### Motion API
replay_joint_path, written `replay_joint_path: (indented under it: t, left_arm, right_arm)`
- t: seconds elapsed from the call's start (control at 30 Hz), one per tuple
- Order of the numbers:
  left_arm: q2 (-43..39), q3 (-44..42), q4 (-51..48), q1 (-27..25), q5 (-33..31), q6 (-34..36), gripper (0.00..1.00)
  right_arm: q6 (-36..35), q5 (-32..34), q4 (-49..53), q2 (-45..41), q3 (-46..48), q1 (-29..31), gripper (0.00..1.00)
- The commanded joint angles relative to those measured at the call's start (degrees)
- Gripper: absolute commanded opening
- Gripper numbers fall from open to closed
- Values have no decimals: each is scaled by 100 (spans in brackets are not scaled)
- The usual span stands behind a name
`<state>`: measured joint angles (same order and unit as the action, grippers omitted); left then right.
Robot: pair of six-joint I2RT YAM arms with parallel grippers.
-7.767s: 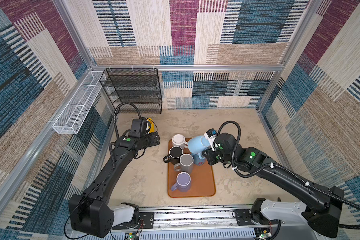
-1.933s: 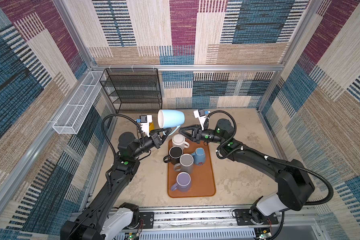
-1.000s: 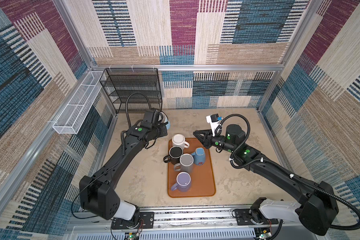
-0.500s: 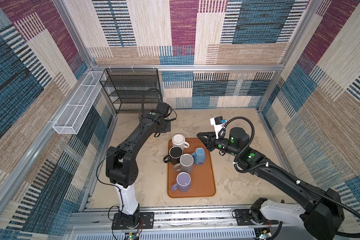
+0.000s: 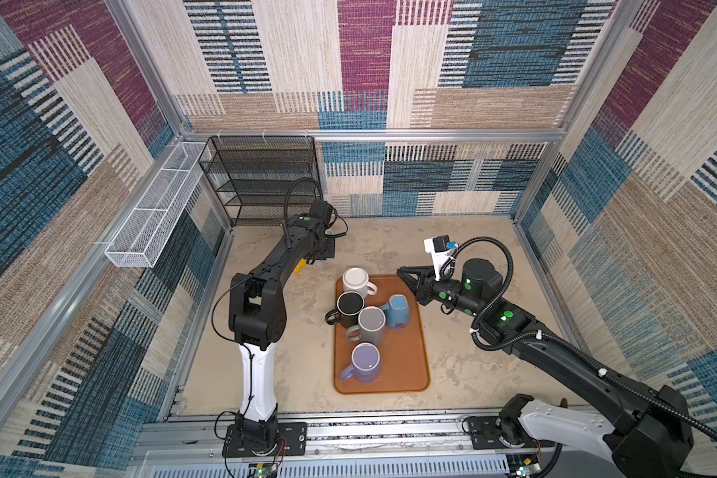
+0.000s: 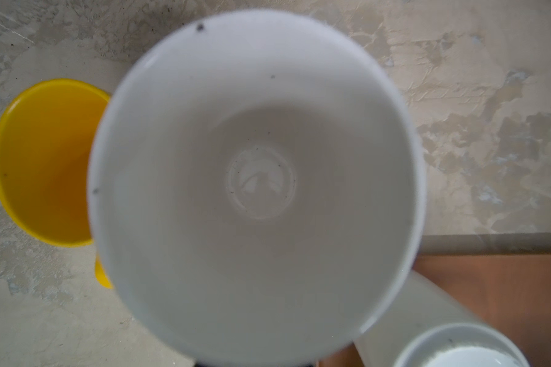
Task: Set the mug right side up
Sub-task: 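Lower the light blue mug upright beside the yellow mug with the left gripper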
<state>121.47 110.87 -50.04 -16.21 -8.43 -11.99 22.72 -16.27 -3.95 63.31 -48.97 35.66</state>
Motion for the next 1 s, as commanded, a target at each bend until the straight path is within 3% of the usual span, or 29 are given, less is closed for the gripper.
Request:
replay_joint_path:
  t: [0.0, 0.5, 0.97]
  left_arm:
    - [141, 223, -15, 51, 168, 184, 0]
    - [710, 742, -325, 142, 115, 316, 0]
    - [804, 703, -332, 197, 135, 168, 0]
  right_arm:
    - [32, 30, -55, -23, 10, 2, 18]
    - [49, 19, -58, 80, -34, 5, 17]
    - [31, 4, -94, 183, -68, 2, 17]
